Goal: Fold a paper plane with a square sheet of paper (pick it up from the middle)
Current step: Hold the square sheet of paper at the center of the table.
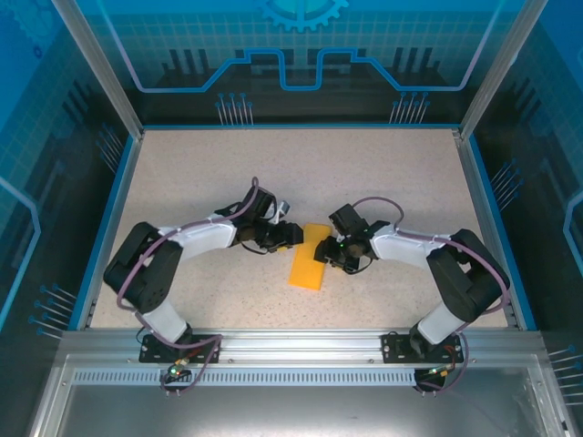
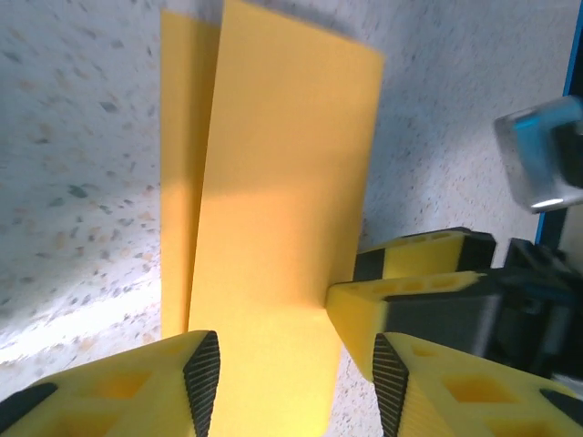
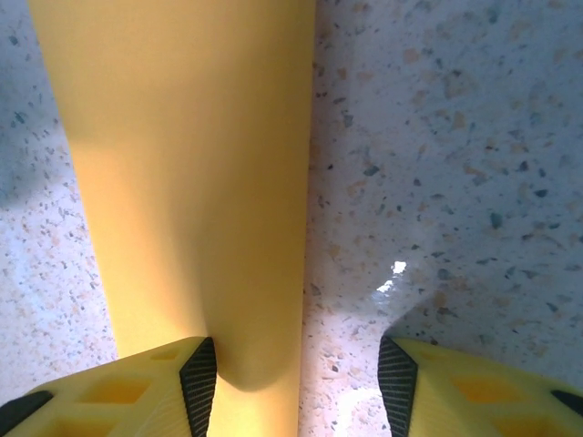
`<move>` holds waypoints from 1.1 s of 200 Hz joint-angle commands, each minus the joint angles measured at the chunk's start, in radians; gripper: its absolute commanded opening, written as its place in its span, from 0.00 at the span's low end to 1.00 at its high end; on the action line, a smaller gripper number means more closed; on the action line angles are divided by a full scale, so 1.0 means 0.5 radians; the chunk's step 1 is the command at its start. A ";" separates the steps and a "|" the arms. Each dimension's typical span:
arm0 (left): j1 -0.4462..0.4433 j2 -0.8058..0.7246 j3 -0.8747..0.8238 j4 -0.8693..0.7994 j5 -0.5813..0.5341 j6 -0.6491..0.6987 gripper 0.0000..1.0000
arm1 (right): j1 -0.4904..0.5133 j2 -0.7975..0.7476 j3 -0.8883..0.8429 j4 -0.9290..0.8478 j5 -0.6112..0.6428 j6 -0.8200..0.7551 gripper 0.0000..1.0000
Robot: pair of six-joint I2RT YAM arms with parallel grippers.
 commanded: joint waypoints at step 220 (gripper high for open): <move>0.002 -0.420 -0.132 -0.245 -0.431 0.069 0.47 | 0.106 0.355 0.349 -0.357 0.089 -0.018 0.62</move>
